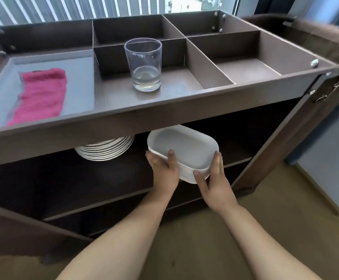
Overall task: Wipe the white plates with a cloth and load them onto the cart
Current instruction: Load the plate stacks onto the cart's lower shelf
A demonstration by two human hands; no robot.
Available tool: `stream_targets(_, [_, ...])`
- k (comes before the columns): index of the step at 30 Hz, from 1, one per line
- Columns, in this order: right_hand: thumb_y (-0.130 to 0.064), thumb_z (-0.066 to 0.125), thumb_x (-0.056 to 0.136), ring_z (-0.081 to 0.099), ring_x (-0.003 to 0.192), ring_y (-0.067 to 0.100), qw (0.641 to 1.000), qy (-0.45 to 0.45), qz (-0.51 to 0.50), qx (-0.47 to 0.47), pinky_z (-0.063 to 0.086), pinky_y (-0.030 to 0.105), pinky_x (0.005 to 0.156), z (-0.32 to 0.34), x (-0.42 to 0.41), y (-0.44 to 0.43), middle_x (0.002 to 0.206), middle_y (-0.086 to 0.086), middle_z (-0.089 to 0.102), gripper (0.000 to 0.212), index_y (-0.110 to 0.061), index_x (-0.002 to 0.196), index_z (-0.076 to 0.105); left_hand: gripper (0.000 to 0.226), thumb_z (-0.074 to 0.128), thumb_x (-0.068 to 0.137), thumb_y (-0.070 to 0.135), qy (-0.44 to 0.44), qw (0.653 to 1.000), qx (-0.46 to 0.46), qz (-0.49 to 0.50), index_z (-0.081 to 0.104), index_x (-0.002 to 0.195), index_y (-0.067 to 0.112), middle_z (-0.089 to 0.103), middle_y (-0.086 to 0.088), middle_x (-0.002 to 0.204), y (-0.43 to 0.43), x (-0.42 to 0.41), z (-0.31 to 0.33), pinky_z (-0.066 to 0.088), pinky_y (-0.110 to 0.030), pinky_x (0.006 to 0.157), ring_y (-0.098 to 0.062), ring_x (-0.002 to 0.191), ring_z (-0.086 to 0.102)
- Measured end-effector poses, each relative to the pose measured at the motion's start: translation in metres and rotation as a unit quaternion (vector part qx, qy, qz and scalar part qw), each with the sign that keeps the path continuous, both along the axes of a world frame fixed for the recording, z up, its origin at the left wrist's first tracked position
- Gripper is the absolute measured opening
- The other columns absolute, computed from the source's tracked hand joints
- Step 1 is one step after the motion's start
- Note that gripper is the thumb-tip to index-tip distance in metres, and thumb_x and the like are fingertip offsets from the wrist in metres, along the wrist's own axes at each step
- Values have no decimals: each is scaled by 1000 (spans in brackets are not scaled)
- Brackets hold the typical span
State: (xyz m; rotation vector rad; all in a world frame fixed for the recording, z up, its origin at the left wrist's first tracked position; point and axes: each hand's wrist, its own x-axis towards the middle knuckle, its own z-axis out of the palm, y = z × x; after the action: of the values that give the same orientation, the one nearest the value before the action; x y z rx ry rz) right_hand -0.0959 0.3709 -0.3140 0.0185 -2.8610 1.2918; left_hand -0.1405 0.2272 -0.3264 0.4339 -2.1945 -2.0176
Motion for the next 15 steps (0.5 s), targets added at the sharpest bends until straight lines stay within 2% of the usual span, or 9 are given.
stream_targets(1, [-52,41,96,-4,126,-15,1000,3,5,3,22,15,101,-2,0,4,160,-4,-20,87,-22,150,-20,100,49,76,68,-3,1000,3,-8,2,151,20,18,-10,156,1,-8,-2,33,-46,114,-23,141,31])
stream_targets(3, [-49,40,97,-2,126,-12,999,35,14,-1,25,16,102,-9,-7,13,159,-4,-24,84,-29,146,-25,103,45,73,73,-12,999,-13,-27,2,152,23,16,-8,158,7,-23,-3,30,-47,115,-22,143,27])
stream_targets(5, [-45,41,98,4,139,1,998,53,16,-12,27,21,107,-14,-18,23,158,-3,-26,84,-31,143,-29,101,41,74,77,-12,998,-41,-46,3,152,25,13,-6,160,15,-36,-6,25,-48,117,-22,146,20])
stream_targets(7, [-41,43,99,10,147,17,998,57,14,-10,27,27,112,-21,-30,34,158,-1,-26,86,-24,148,-26,99,36,76,79,-8,997,-54,-47,5,152,23,15,-7,160,26,-37,-12,22,-49,118,-22,148,15])
stream_targets(8, [-38,43,99,7,148,20,998,64,15,-13,24,27,114,-24,-36,38,158,1,-26,86,-20,149,-25,99,33,76,80,-5,997,-63,-45,6,152,22,16,-7,160,32,-35,-15,22,-48,118,-23,148,14])
stream_targets(11, [-32,44,101,-3,148,17,997,70,22,-20,11,19,112,-30,-52,44,158,2,-26,85,-14,149,-23,95,28,80,75,3,995,-85,-47,5,153,20,14,-8,161,43,-38,-28,19,-47,119,-23,148,13])
stream_targets(15, [-29,45,100,-6,147,12,993,99,28,-50,7,14,111,-40,-64,39,159,4,-24,85,-11,149,-22,74,30,99,52,17,995,-90,-31,6,152,7,13,-16,158,41,-55,-28,19,-48,119,-28,147,14])
